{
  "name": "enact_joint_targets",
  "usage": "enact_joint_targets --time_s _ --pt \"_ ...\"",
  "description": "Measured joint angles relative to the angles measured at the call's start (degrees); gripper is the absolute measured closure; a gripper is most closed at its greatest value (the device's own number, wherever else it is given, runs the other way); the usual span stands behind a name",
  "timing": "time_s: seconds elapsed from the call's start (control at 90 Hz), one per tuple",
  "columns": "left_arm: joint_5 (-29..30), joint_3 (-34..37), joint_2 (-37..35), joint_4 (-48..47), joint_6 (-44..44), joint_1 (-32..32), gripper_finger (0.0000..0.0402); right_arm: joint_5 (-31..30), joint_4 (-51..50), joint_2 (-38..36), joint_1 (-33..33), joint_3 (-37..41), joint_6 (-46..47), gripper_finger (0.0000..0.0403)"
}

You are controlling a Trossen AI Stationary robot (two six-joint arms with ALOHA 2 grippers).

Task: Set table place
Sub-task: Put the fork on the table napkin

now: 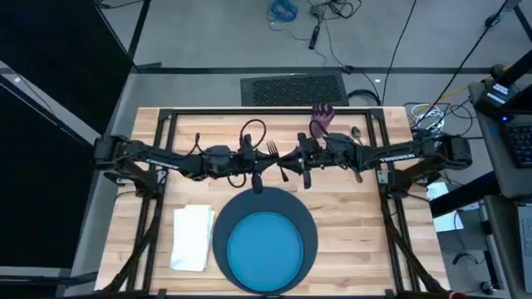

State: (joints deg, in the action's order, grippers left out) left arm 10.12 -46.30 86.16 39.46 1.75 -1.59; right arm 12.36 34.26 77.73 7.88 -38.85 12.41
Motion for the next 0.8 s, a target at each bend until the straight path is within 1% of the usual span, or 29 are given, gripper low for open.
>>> enact_joint_targets --time_s 0.144,0.278,0.478,0.6,0.644,0.8 --pt "2.19 0.04 -2.05 -1.39 -1.46 -0.08 0.04 0.87 -2.84 -0.2 1.26 0.0 -0.01 0.0351" --pt "8.07 0.02 -5.35 -6.78 -2.76 -0.11 0.0401 1.94 -6.83 -0.62 2.89 0.04 0.04 0.0351" --pt "8.53 0.0 -10.45 -15.08 -1.35 1.34 0.0401 1.29 -9.27 -0.74 4.05 0.04 0.39 0.0351" --pt "9.02 -0.09 -15.75 -26.14 3.4 2.74 0.0401 1.06 -11.75 -0.76 4.54 0.04 0.16 0.0351" --pt "9.45 -0.49 -18.3 -32.25 6.23 3.47 0.0401 1.03 -12.68 -0.76 4.95 0.04 0.09 0.0351" --pt "10.0 -3.33 -26.33 -53.33 20.05 6.32 0.0401 0.89 -15.71 -0.76 6.52 0.04 0.48 0.0351"
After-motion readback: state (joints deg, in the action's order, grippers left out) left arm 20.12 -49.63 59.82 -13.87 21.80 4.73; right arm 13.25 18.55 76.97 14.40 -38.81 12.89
